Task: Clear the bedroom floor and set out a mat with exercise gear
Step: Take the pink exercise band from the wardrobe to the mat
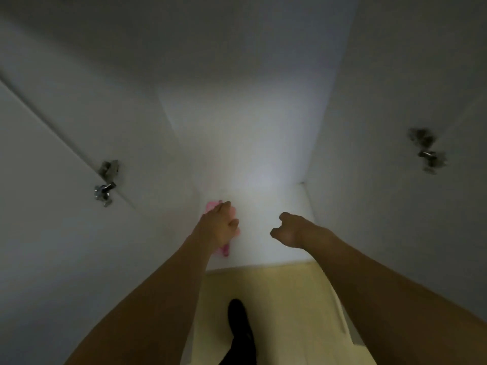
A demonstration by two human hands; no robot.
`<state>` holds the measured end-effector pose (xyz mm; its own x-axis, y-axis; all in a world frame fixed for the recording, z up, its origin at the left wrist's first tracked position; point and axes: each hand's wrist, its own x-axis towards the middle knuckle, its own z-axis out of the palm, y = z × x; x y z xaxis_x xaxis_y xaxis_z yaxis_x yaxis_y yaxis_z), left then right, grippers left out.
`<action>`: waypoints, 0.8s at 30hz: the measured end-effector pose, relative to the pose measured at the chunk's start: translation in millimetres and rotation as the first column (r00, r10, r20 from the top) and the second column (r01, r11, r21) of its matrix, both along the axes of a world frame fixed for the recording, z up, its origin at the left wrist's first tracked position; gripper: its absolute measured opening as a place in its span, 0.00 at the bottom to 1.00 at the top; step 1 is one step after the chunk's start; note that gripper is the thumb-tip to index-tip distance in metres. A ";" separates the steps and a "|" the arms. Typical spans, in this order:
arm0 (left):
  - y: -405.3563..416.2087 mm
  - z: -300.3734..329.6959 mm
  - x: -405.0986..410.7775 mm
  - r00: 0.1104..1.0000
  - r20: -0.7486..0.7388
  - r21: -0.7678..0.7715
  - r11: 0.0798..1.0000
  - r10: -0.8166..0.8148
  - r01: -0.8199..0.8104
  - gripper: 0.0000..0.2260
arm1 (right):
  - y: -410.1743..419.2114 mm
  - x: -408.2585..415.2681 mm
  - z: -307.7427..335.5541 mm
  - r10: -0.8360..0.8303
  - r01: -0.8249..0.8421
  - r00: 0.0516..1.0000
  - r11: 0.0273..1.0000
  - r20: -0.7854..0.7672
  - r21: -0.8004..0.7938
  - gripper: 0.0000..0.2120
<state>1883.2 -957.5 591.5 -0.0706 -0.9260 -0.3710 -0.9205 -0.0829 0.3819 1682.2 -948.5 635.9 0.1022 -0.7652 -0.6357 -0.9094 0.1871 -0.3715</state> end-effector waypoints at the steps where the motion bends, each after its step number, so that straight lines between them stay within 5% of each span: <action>1: -10.5 -4.2 16.0 1.000 0.009 0.013 1.000 0.022 -0.022 0.27 | -17.4 15.7 -4.9 0.025 -0.025 1.000 1.000 0.013 0.002 0.27; 16: -70.8 -91.5 100.2 0.959 0.011 0.261 0.925 0.283 -0.276 0.29 | -157.5 109.4 -77.5 0.098 -0.110 0.991 0.983 0.089 0.147 0.21; 20: -82.4 -164.0 104.6 0.911 -0.012 0.239 0.886 0.412 -0.398 0.29 | -182.2 130.6 -164.0 0.099 -0.123 0.983 0.980 0.154 0.155 0.09; 24: -102.4 -291.0 110.8 0.876 -0.023 0.269 0.847 0.481 -0.458 0.28 | -210.3 155.7 -304.0 0.033 -0.068 0.984 0.977 0.175 0.202 0.14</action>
